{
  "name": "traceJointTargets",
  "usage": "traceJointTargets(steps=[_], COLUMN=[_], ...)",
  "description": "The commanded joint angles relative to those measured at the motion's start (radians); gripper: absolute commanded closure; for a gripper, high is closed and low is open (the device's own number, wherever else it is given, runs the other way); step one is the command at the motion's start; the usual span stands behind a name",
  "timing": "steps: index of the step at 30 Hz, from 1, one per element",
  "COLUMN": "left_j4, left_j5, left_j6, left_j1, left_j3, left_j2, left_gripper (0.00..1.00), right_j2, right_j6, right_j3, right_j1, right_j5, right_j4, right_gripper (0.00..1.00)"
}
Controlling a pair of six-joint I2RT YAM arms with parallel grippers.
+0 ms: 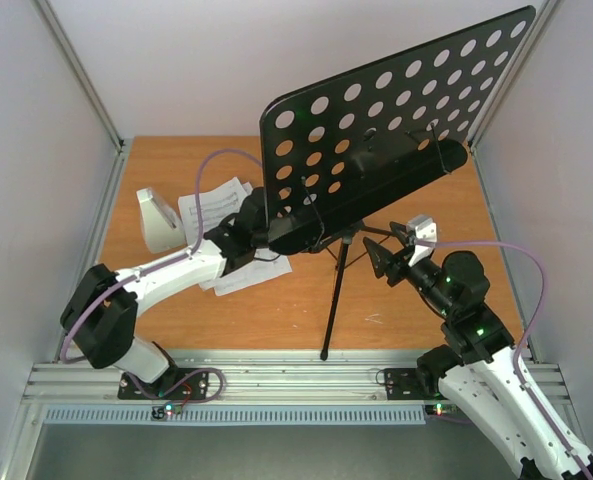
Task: Pack up the instrument practice props
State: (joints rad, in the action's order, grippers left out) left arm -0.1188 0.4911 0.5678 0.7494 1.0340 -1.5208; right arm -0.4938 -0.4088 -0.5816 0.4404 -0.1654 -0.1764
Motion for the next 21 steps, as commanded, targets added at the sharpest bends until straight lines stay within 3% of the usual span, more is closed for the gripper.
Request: traceJointTargets(steps=[1,8,14,21], left_j4=[0.032,-0.113,-0.22,-0.209], left_j5=[-0.089,-0.088,-0.019,-0.006], left_j6=[-0.124,-0.353,-0.534,-0.639], left_j1=[-0.005,-0.005,-0.004,0.001], left_j3=[0.0,-0.121,-0.143,-0.085], left_j2=[0.08,0.165,0.138,0.064], left_gripper=[0.27,0.22,0.34,0.38], right_j2=[0.027,0.038,0.047,0.07], right_j6=[-0.005,-0.004,0.002,0.004], right_j3=[0.005,0.009,0.003,0.0], right_j1=[0.006,0.006,0.006,0.006], right_j5=[0.028,0.028,0.023,0.031], right_j4=[-0.02,-0.027,-0.033,-0.05], right_gripper=[0.27,0.27,0.26,0.26])
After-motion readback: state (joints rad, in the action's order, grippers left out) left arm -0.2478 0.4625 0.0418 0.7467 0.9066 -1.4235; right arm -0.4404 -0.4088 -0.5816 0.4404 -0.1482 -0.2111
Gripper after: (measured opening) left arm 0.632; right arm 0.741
